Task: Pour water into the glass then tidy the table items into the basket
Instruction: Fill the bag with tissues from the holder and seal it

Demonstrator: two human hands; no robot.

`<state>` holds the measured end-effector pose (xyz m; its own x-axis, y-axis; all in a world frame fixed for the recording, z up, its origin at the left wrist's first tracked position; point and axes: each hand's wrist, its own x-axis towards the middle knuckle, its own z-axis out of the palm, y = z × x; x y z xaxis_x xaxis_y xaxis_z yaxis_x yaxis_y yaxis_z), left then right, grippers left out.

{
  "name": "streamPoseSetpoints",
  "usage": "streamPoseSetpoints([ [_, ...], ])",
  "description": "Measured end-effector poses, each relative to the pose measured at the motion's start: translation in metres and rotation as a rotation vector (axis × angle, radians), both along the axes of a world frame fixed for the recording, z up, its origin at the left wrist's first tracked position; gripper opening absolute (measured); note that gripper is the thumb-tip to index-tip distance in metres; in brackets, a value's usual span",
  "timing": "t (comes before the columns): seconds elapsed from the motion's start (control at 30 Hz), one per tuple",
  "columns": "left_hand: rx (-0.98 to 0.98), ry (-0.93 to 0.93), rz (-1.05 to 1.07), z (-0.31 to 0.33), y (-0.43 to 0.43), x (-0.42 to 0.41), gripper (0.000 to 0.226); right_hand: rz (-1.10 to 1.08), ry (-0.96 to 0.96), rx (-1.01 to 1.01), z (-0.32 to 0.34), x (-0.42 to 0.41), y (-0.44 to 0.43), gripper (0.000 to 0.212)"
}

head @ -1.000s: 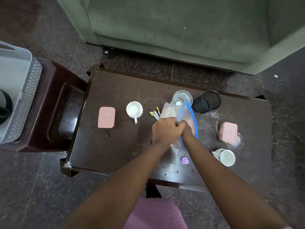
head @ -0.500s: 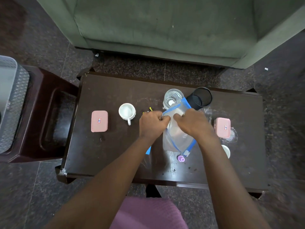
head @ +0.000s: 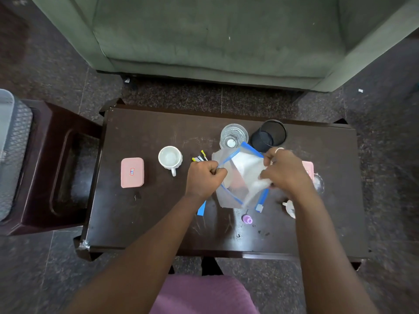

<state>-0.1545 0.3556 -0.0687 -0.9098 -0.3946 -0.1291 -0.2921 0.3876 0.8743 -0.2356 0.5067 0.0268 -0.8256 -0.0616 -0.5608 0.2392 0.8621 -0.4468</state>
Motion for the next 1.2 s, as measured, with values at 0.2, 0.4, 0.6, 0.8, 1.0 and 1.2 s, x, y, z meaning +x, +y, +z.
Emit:
streamPoseSetpoints([
  [0.2,0.004,-0.084,-0.088,0.002,0.005,-0.008,0.032,-0.218,-0.377,-0.629,0.018,-0.011,0.029,0.036],
  [0.4,0.03,-0.071,-0.063,0.003,0.016,-0.011,0.034,-0.432,-0.309,-0.902,0.008,-0.009,0.031,0.039],
  [0.6,0.059,-0.107,-0.058,-0.002,0.024,-0.012,0.039,-0.478,-0.206,-1.063,-0.005,-0.005,0.032,0.067],
  [0.8,0.085,-0.136,-0.048,-0.003,0.036,-0.016,0.037,-0.555,-0.183,-1.078,-0.02,-0.006,0.039,0.057],
  [1.0,0.069,-0.145,-0.025,-0.003,0.042,-0.014,0.04,-0.619,-0.177,-1.087,-0.035,-0.01,0.051,0.042],
  [1.2,0.071,-0.145,0.008,-0.002,0.052,-0.019,0.033,-0.748,-0.08,-0.934,-0.052,-0.021,0.067,0.048],
])
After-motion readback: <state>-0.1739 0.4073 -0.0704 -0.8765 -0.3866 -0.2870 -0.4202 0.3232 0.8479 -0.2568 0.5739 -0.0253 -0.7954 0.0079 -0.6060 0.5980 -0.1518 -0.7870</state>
